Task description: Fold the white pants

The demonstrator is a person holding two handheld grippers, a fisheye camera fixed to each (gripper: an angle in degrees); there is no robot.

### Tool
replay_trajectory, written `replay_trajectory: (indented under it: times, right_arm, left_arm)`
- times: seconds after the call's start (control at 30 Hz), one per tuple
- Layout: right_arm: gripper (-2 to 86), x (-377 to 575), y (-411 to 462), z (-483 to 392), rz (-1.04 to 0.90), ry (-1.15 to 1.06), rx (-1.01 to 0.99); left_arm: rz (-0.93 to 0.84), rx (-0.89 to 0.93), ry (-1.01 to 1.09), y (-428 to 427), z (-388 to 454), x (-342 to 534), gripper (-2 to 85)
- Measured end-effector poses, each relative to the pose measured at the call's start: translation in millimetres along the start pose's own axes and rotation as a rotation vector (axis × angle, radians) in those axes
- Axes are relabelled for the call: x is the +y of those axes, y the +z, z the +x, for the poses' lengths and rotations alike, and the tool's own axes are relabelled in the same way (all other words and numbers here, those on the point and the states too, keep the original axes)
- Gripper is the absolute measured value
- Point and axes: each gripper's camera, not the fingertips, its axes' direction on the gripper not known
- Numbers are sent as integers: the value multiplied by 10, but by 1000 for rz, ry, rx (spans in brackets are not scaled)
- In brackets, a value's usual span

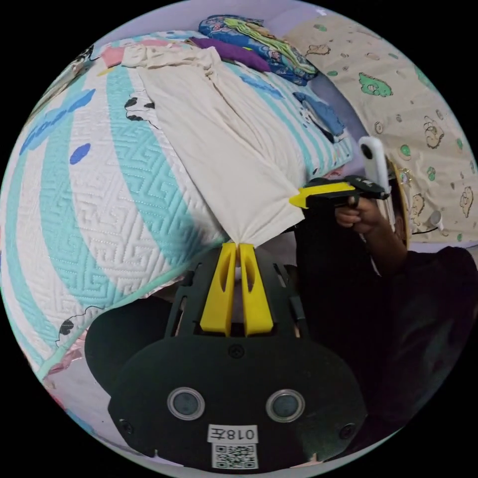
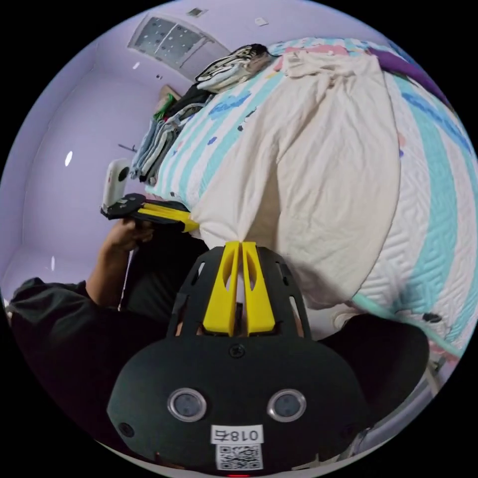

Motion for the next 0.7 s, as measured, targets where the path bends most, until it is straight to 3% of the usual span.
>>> replay_trajectory:
  times: [0.1, 0.2, 0.33, 0.43, 0.57, 0.7]
  right_arm:
    - [1, -7, 329, 129, -97, 70, -35]
    - [4, -38, 487, 35, -178, 44, 73]
    - [19, -18, 259, -344, -90, -105, 211]
    - [50, -211, 9, -486, 48, -152, 257]
    - [68, -758, -64, -533, 140, -174, 313]
    - [64, -1504, 55, -640, 214, -216, 483]
  left_arm:
    - [-48, 18, -40, 120, -172, -7, -8]
    - [-110, -10, -78, 241, -313, -9, -3]
    - [-120, -33, -70, 151, -400, 125, 19]
    - [-23, -21, -24, -132, -429, 246, 35]
    - [262, 145, 85, -487, -594, 280, 39]
    - [354, 285, 128, -474, -960, 112, 40]
